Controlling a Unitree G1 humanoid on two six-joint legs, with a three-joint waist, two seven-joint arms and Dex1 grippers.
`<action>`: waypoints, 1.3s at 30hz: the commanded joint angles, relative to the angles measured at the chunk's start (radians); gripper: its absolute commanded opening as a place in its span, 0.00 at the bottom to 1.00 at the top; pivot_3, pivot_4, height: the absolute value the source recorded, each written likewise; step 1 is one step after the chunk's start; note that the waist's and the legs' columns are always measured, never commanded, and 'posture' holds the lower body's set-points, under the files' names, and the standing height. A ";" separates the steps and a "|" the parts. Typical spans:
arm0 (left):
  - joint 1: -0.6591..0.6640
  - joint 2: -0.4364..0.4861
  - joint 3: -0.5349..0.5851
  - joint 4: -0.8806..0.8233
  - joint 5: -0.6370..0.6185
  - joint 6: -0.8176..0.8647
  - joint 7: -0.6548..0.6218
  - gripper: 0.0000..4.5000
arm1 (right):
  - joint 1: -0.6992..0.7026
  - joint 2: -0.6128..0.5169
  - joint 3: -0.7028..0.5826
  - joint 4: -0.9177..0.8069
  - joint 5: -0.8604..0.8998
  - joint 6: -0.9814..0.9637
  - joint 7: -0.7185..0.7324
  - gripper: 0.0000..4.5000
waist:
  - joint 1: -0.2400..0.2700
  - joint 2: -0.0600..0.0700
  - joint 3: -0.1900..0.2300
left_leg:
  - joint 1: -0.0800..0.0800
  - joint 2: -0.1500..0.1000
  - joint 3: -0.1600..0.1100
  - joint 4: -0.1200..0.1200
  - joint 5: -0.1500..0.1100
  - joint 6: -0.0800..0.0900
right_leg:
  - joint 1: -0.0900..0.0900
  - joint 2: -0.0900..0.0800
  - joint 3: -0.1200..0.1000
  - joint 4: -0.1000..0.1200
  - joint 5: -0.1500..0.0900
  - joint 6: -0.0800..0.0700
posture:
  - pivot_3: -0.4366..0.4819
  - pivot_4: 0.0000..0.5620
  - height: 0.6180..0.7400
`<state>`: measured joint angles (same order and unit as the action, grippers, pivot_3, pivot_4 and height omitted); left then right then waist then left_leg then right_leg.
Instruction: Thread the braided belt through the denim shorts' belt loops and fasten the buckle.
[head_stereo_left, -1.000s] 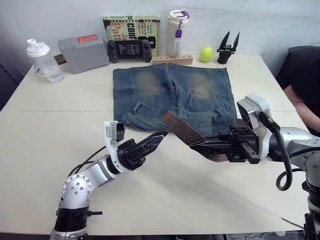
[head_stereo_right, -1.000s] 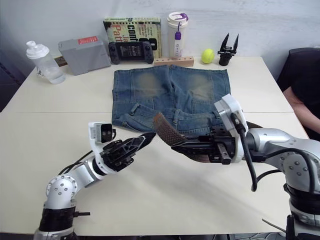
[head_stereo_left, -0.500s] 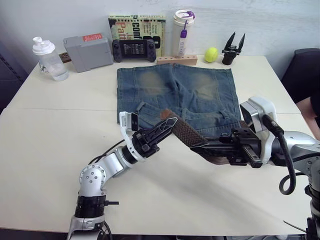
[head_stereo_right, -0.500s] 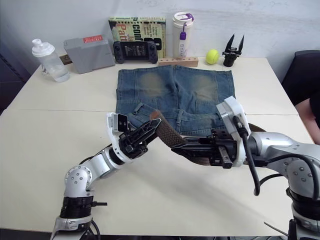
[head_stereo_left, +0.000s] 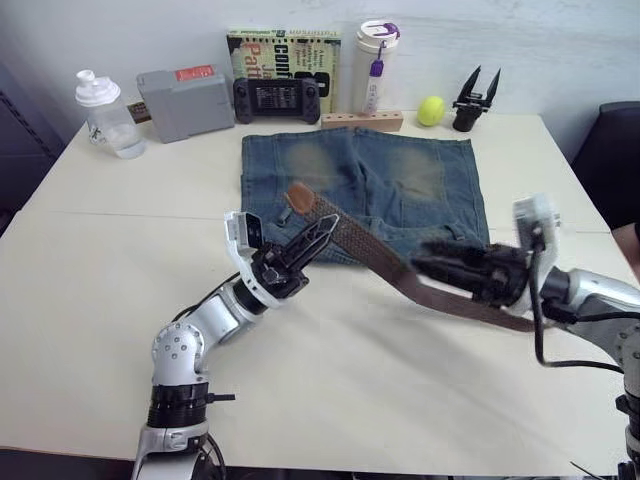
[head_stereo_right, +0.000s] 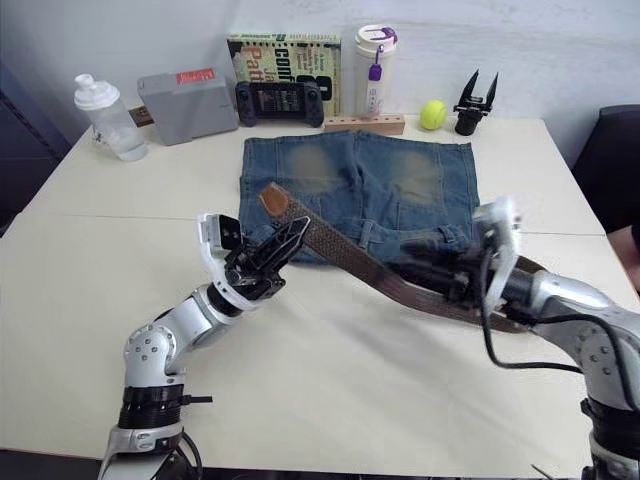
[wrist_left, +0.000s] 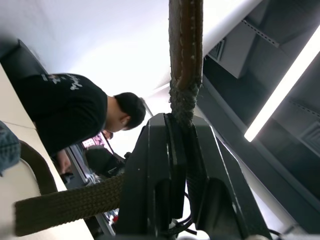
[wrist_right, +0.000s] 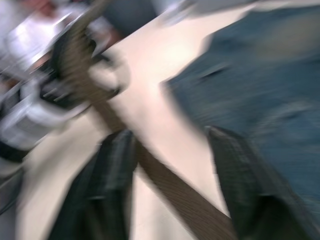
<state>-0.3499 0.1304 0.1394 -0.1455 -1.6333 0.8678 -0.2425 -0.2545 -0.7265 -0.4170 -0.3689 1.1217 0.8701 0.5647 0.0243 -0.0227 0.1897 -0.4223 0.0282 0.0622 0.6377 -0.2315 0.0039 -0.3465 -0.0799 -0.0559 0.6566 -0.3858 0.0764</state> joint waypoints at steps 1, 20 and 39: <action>-0.021 -0.097 0.026 -0.016 0.022 -0.116 0.086 0.00 | 0.015 0.048 -0.178 -0.025 0.179 -0.025 -0.179 0.91 | 0.002 0.000 0.000 | 0.000 0.000 0.000 0.000 0.000 0.000 | 0.000 0.000 0.000 0.000 0.000 0.000 | 0.48 0.27 0.61; -0.044 -0.196 -0.030 -0.058 -0.022 -0.101 0.276 0.00 | 0.192 0.557 0.420 -0.181 0.439 -0.220 -0.478 0.99 | -0.012 -0.004 0.003 | -0.001 0.001 -0.001 -0.002 -0.002 0.004 | 0.000 0.001 0.000 -0.005 0.005 0.002 | 0.48 0.27 0.61; -0.019 -0.182 -0.043 -0.076 0.023 -0.120 0.291 0.00 | 0.048 0.737 0.385 -0.058 0.353 -0.365 -0.479 0.58 | -0.005 -0.003 0.003 | -0.008 0.000 0.001 -0.005 0.002 0.001 | -0.011 0.001 0.002 0.000 0.003 0.000 | 0.48 0.27 0.61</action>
<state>-0.3767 -0.0557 0.1060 -0.1830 -1.6187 0.7465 0.0587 -0.1882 -0.0014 -0.0172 -0.4097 1.4842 0.5239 0.0747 0.0193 -0.0261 0.1922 -0.4302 0.0287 0.0635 0.6330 -0.2295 0.0044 -0.3574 -0.0788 -0.0542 0.6563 -0.3825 0.0764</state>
